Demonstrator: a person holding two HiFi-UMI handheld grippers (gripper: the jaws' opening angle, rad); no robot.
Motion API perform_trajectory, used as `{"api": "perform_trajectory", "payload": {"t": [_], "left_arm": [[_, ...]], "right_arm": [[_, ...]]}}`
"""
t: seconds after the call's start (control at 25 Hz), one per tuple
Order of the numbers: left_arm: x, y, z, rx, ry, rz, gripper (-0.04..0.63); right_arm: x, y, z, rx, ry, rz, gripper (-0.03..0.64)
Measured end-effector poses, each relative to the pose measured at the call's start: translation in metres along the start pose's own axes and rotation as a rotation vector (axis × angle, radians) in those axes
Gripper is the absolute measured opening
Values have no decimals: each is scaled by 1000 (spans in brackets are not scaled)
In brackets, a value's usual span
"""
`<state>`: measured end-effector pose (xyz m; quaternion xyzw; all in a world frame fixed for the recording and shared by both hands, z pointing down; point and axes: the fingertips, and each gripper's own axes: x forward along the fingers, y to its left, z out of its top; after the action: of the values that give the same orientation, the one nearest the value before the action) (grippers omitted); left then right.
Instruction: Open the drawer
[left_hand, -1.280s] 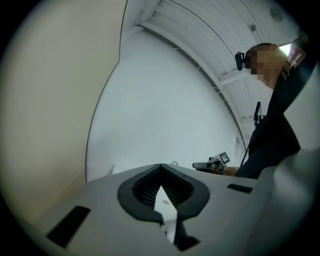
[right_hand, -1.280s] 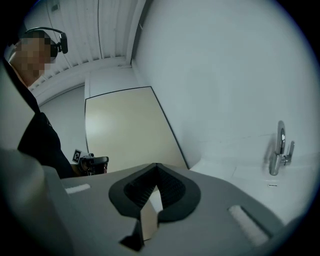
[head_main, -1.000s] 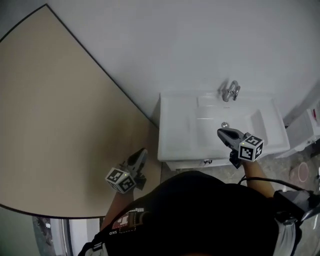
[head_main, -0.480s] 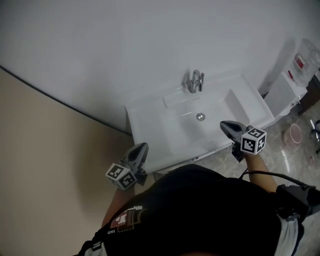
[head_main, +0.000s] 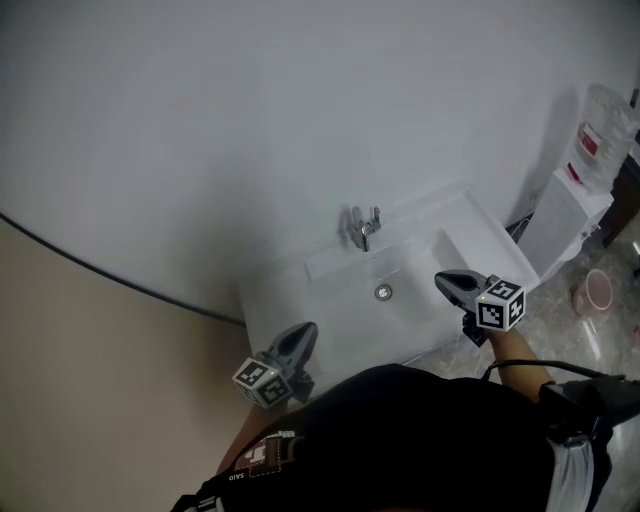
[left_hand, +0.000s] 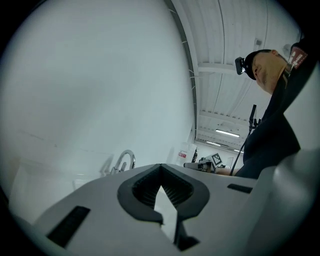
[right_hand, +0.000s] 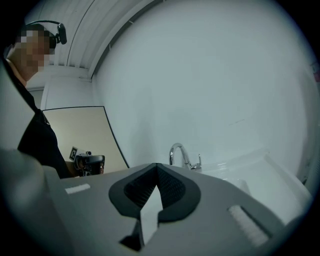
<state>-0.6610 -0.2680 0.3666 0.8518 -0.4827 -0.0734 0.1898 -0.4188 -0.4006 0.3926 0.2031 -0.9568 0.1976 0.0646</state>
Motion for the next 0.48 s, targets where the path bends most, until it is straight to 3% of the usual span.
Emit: {"api": "perform_trajectory", "payload": {"t": [0.28, 0.48], "left_arm": [[67, -12, -13, 17, 85, -61, 0], [90, -5, -25, -27, 144, -131, 0]], "right_arm": [[-26, -54, 10, 22, -36, -49, -2], [-38, -69, -7, 75, -29, -139, -2]]}}
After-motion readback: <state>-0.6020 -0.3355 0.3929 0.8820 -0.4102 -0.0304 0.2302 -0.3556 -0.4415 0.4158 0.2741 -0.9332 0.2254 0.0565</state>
